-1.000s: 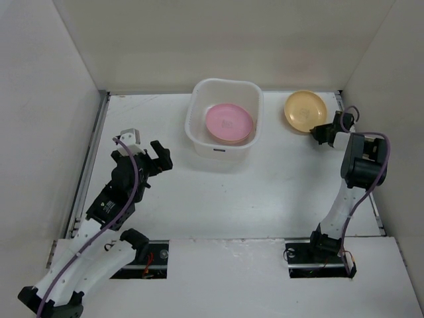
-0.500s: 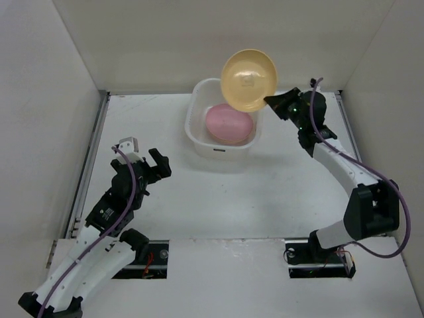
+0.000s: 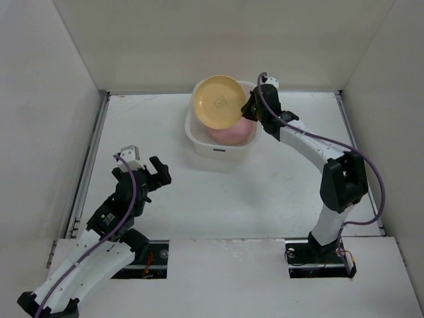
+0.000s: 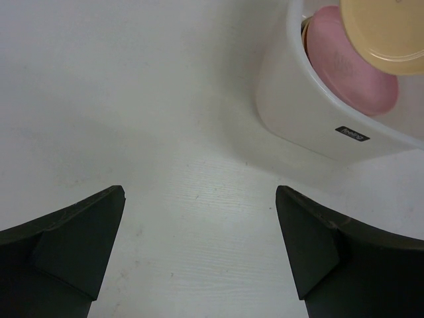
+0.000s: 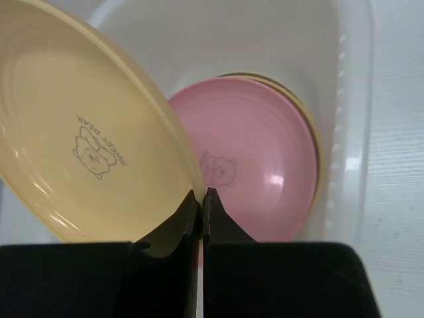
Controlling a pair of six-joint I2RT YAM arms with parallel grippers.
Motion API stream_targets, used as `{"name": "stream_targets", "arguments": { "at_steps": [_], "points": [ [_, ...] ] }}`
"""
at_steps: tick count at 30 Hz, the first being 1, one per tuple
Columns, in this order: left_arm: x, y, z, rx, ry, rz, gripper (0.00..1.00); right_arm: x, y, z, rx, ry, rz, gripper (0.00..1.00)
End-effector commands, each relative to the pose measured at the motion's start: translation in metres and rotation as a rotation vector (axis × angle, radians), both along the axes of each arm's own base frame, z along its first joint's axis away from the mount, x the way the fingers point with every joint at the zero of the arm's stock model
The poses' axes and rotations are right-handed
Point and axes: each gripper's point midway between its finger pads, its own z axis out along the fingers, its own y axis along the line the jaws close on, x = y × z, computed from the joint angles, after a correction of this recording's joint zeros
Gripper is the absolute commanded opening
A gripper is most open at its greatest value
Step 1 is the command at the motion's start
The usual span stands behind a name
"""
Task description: Place the plates into the plastic bin on the countertop
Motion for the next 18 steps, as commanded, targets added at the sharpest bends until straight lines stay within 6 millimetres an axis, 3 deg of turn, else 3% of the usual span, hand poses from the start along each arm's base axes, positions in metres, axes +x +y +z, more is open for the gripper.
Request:
{"name": "stream_targets", "arguments": {
  "at_steps": [1,10,18],
  "points": [
    [-0.001,0.004,-0.001,0.000,-0.006,0.026,1.00,0.020,-0.018,0.025,-0.104,-0.062,-0.088,0.02],
    [0.000,0.004,-0.008,0.015,0.007,0.025,1.00,0.022,-0.014,-0.006,-0.204,0.017,-0.091,0.10],
    [0.002,0.006,-0.014,0.023,0.021,0.042,1.00,0.018,-0.019,-0.006,-0.222,0.018,-0.114,0.46]
  ]
}}
